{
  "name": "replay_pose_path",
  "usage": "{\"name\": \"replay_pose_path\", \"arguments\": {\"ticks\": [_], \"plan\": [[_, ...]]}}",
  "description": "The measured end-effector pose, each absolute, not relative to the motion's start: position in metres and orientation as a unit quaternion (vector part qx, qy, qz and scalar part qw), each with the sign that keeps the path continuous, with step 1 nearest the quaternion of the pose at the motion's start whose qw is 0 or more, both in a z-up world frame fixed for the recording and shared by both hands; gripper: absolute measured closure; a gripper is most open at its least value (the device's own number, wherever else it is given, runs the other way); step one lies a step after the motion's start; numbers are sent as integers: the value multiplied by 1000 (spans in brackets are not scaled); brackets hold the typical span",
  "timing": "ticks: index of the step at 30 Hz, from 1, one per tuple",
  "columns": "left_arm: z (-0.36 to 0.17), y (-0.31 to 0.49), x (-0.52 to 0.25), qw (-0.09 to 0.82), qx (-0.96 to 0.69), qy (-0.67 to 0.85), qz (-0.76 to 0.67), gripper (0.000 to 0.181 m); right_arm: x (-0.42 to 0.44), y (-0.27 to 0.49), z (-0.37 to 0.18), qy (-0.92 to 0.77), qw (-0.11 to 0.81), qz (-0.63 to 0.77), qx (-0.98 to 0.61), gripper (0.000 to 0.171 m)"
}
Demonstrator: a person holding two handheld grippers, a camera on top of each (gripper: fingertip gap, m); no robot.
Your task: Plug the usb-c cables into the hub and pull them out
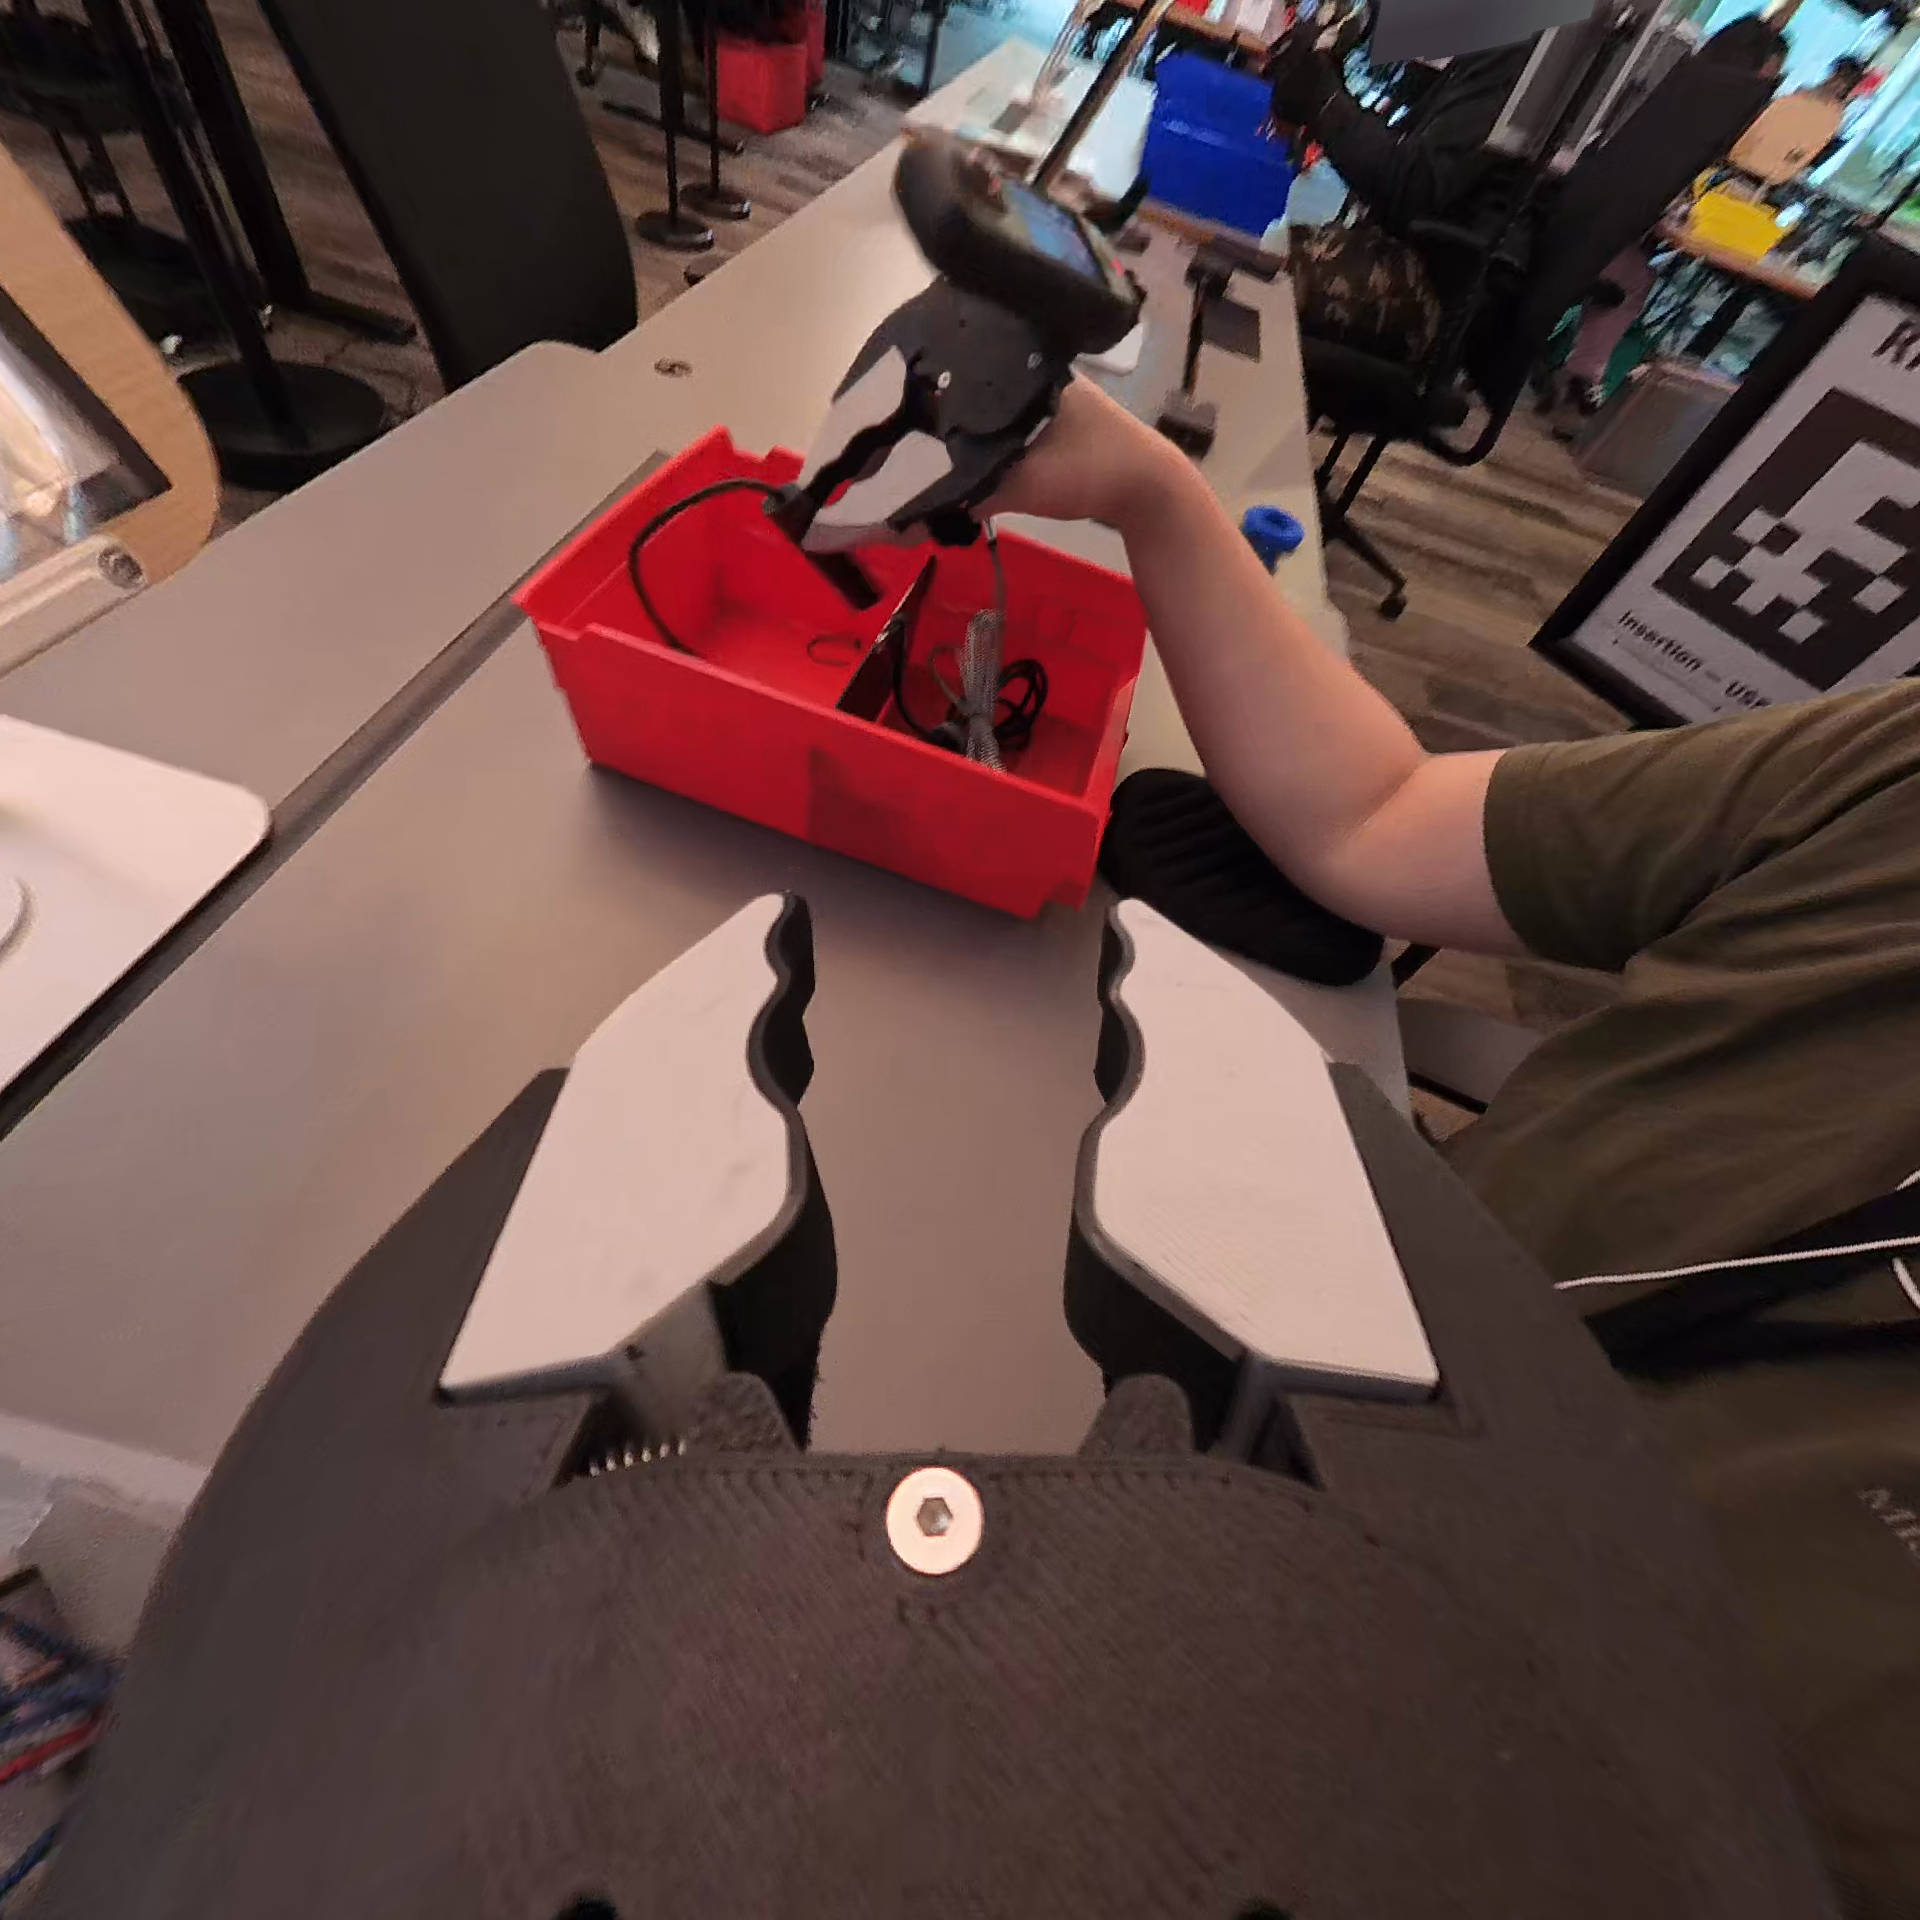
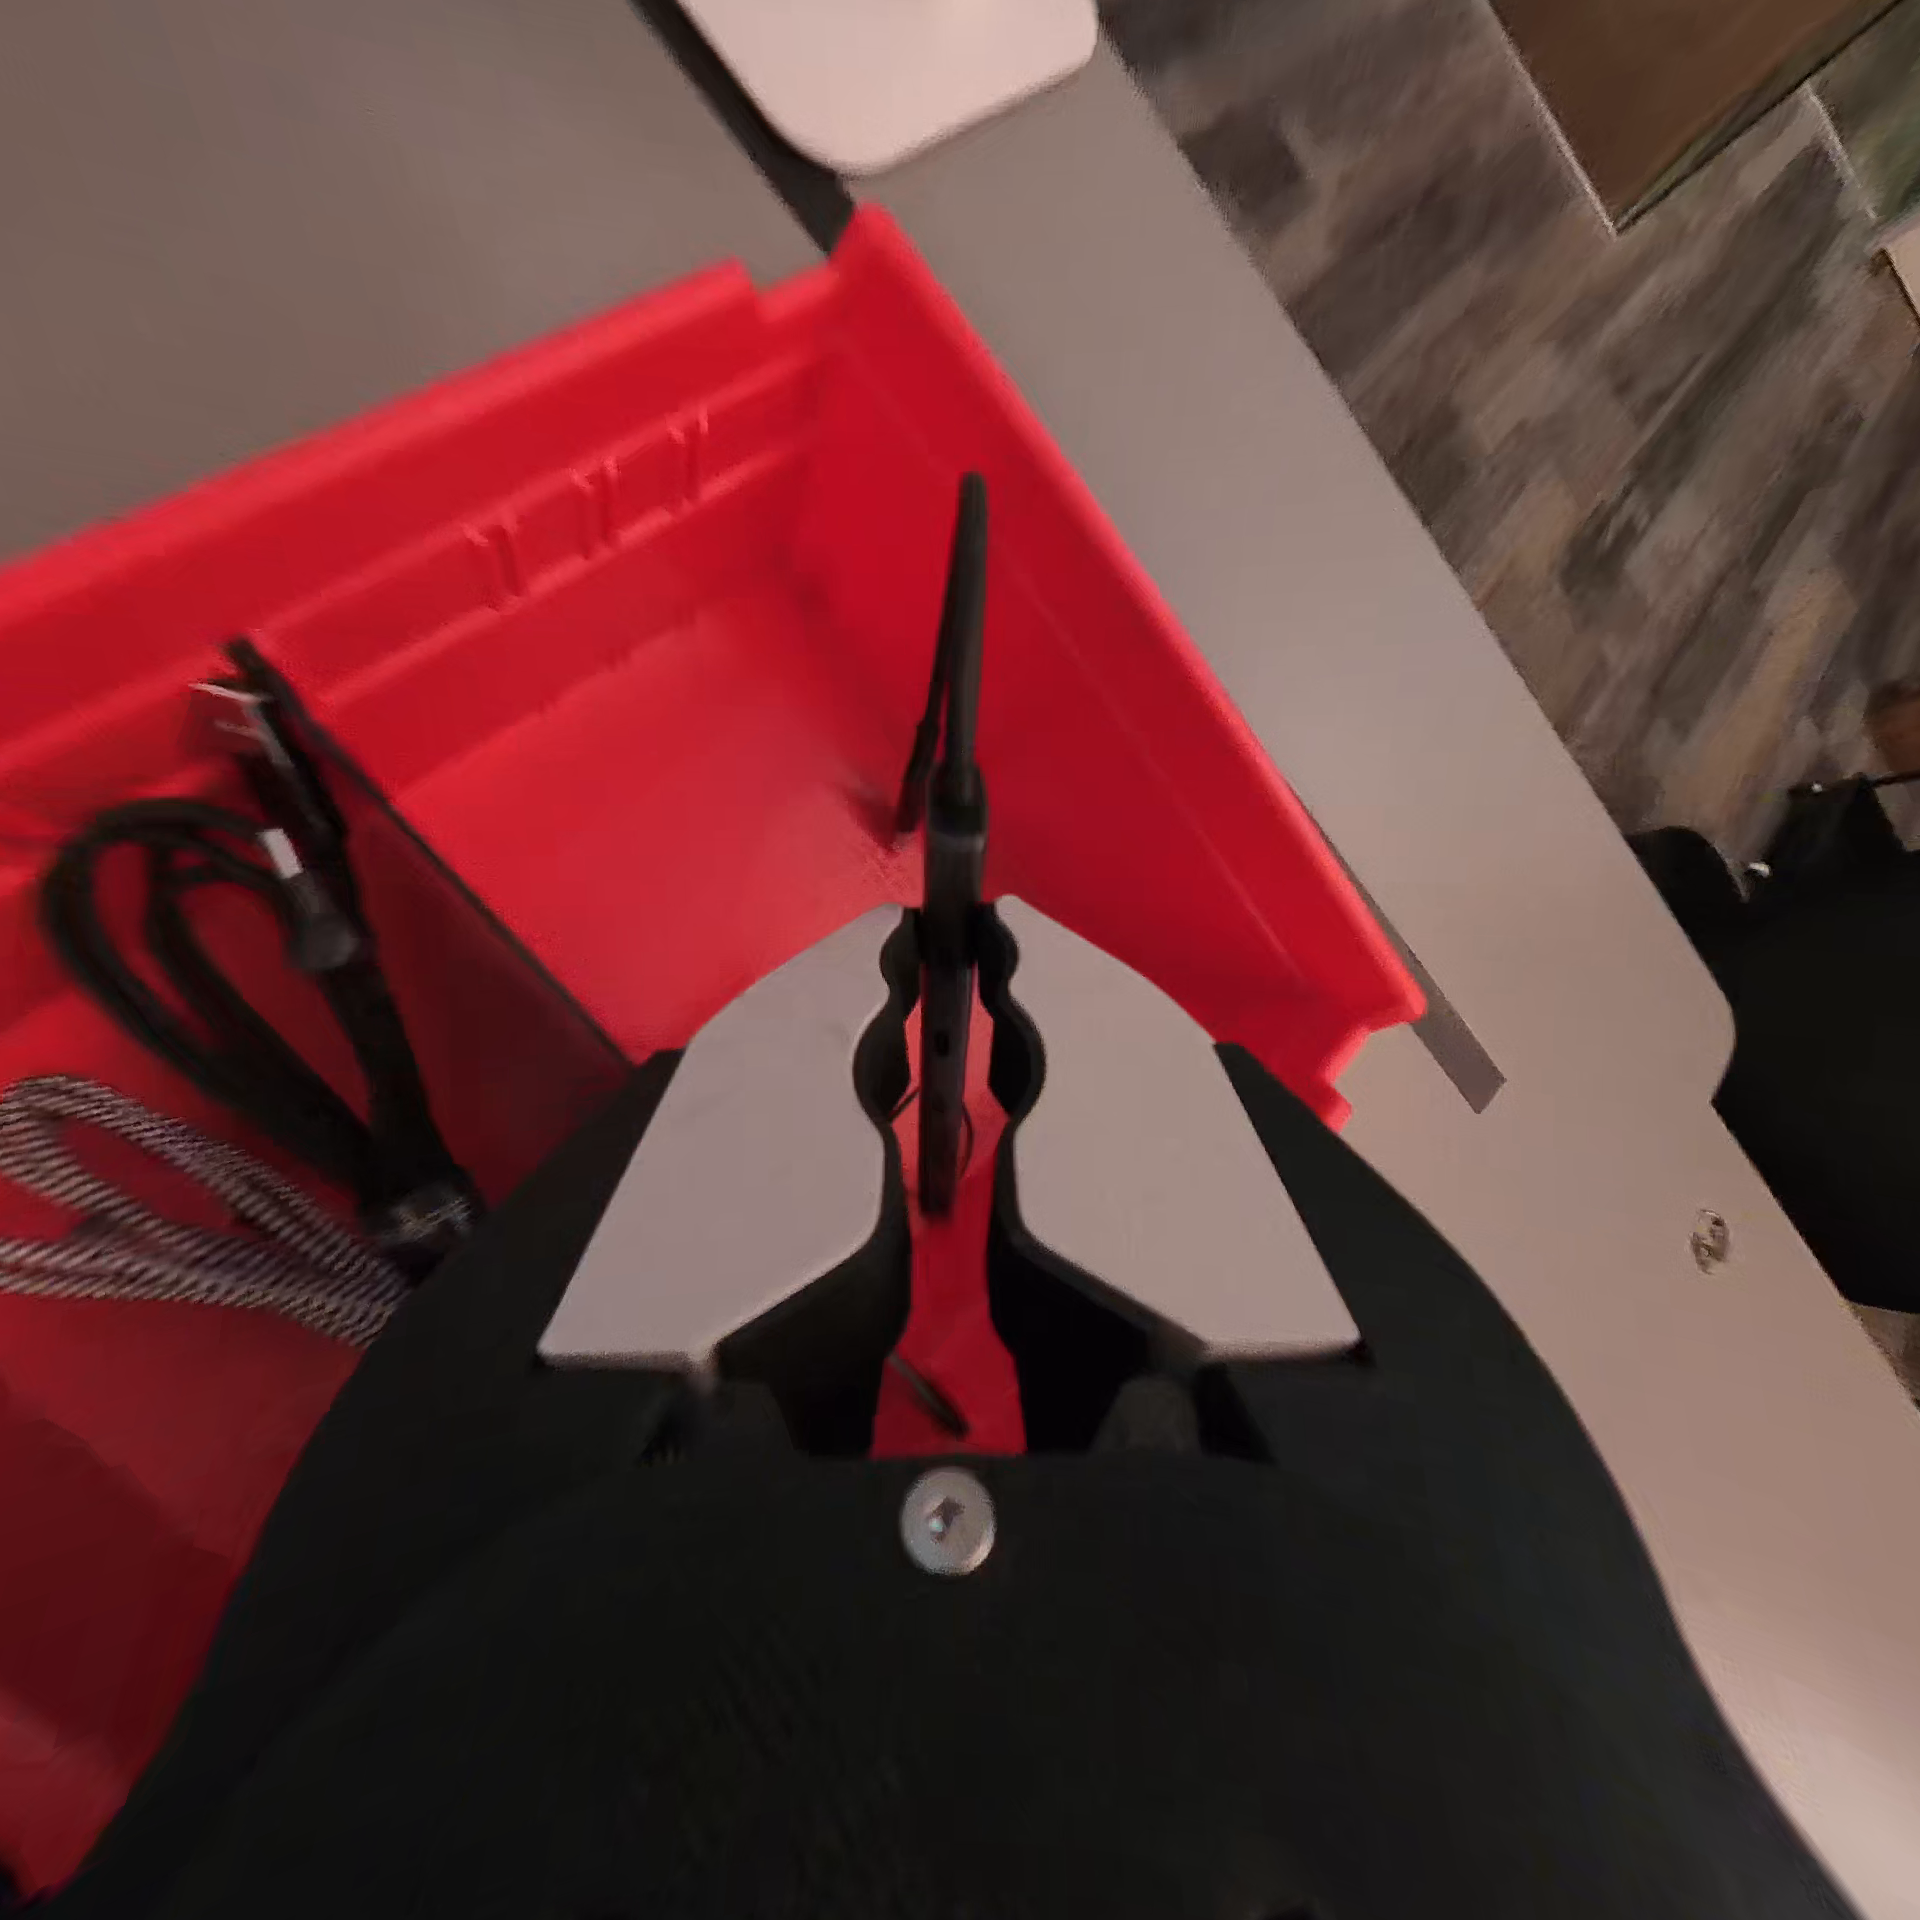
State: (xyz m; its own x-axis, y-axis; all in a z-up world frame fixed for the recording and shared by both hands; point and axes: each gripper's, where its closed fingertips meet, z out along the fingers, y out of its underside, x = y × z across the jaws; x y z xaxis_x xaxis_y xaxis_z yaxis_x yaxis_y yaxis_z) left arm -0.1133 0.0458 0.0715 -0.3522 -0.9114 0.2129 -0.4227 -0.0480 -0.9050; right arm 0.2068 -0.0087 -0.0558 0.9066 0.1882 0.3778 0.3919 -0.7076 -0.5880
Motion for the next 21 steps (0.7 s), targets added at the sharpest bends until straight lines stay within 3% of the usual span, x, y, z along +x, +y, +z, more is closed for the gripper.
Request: {"name": "replay_pose_path", "arguments": {"ticks": [6, 10, 21], "plan": [[71, 106, -147, 308, -586, 615, -428, 126, 192, 4, -88, -154, 296, -101, -937, 155], [63, 172, -198, 356, -678, 544, -343, 125, 194, -2, -79, -138, 300, -93, -939, 137], [2, 259, -220, 328, -760, 461, -320, 133, 152, -29, 51, -151, 525, -72, -835, 127]]}}
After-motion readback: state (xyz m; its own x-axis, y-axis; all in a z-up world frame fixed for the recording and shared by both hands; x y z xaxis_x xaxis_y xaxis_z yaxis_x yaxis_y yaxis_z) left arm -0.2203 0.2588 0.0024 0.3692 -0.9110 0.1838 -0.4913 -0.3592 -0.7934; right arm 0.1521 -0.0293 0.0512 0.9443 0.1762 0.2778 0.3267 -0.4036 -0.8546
